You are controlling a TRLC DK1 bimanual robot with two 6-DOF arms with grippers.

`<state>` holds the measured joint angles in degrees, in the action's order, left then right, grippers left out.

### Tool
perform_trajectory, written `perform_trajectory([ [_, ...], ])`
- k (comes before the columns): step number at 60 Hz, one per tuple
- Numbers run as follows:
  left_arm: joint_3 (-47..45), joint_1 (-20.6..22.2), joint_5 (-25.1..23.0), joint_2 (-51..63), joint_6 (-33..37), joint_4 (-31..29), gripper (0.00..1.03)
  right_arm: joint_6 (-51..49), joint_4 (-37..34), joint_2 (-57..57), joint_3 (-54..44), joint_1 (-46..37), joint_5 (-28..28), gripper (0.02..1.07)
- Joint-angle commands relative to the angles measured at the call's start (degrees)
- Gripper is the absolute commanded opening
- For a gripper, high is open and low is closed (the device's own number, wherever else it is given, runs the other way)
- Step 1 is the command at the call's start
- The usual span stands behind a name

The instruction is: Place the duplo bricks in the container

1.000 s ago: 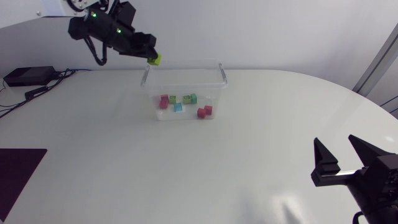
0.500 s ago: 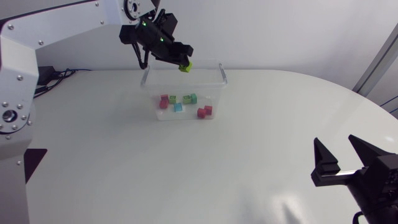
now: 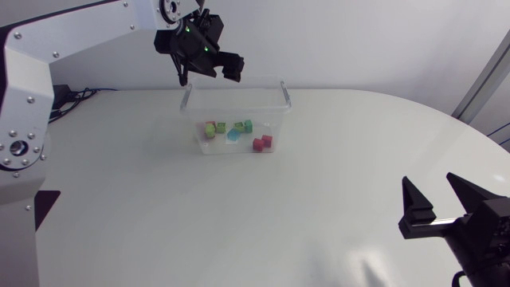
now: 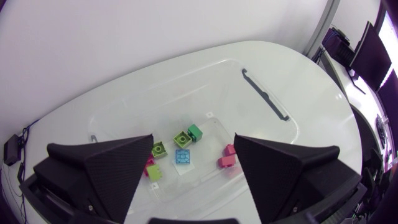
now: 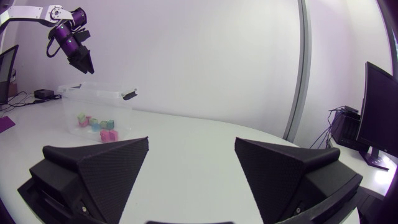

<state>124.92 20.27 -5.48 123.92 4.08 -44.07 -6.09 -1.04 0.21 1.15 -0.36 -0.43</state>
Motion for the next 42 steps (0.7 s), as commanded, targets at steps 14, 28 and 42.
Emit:
perform_trajectory([
  [14,0.94,0.38,0.20,0.18,-0.30,-1.36,1.00,-0.86,0.42,-0.47,-1.15,0.45,-0.45,1.02],
  [28,-9.08,-1.90,0.20,-7.02,0.49,-0.49,1.00,-0.86,0.42,-0.47,-1.15,0.45,-0.45,1.02],
  [42,-28.60,-8.06,0.20,-20.47,3.13,7.51,1.00,-0.86,0.51,-0.47,-1.15,0.45,-0.45,1.02],
])
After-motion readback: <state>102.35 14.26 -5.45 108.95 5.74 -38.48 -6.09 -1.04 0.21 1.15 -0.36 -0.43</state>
